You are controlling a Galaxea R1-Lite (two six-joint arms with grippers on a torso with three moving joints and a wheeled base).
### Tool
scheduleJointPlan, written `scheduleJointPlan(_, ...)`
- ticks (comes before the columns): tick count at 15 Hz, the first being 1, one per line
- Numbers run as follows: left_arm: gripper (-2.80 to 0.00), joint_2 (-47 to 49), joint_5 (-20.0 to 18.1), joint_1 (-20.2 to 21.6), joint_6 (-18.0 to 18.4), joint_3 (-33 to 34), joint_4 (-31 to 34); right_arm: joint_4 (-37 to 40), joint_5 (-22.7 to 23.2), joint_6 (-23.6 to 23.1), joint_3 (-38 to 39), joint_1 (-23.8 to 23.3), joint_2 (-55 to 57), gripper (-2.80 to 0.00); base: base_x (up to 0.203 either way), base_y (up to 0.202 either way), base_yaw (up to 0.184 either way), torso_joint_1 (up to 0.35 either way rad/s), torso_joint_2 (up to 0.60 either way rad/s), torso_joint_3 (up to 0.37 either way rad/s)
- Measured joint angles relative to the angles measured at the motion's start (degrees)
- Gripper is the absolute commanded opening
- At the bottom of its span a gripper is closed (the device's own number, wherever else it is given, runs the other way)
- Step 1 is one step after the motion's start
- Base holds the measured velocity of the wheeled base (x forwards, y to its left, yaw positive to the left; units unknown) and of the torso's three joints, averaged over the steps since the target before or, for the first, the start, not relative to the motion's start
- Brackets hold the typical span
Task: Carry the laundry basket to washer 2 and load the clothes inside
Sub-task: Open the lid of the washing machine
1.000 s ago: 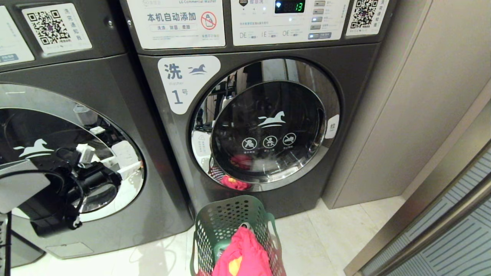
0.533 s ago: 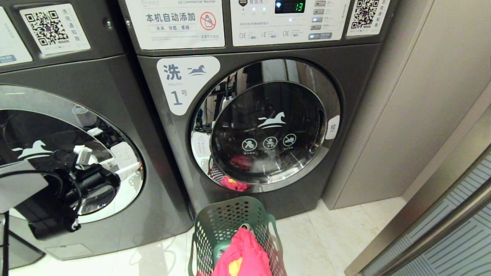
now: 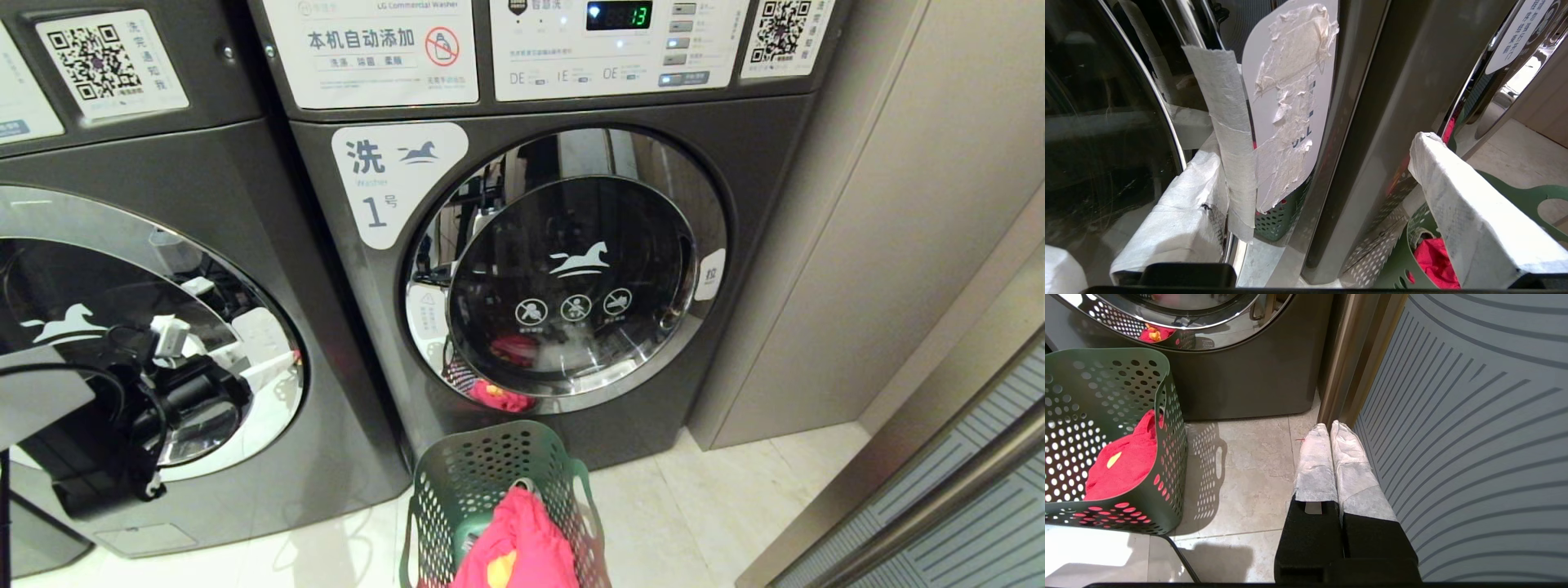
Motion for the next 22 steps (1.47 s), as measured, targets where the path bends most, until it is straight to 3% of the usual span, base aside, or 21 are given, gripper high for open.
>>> scheduleJointPlan(10, 0.00, -1.07, 0.51, 0.00, 1.82, 3.01, 0.18, 0.00, 0.00, -0.01, 0.00, 0.00, 0.00, -2.80, 0.000, 0.000, 0.000, 0.000, 0.00, 0.000)
scheduleJointPlan(12, 0.00, -1.51, -9.00, 2.38, 2.57, 4.72, 0.67, 0.02, 0.00, 0.00, 0.00, 0.04, 0.00, -2.80, 0.000, 0.000, 0.000, -0.013, 0.00, 0.004)
scheduleJointPlan(22, 0.00, -2.15, -7.18, 3.23, 2.51, 4.56, 0.59, 0.02, 0.00, 0.00, 0.00, 0.00, 0.00, -2.80, 0.000, 0.000, 0.000, 0.000, 0.00, 0.000)
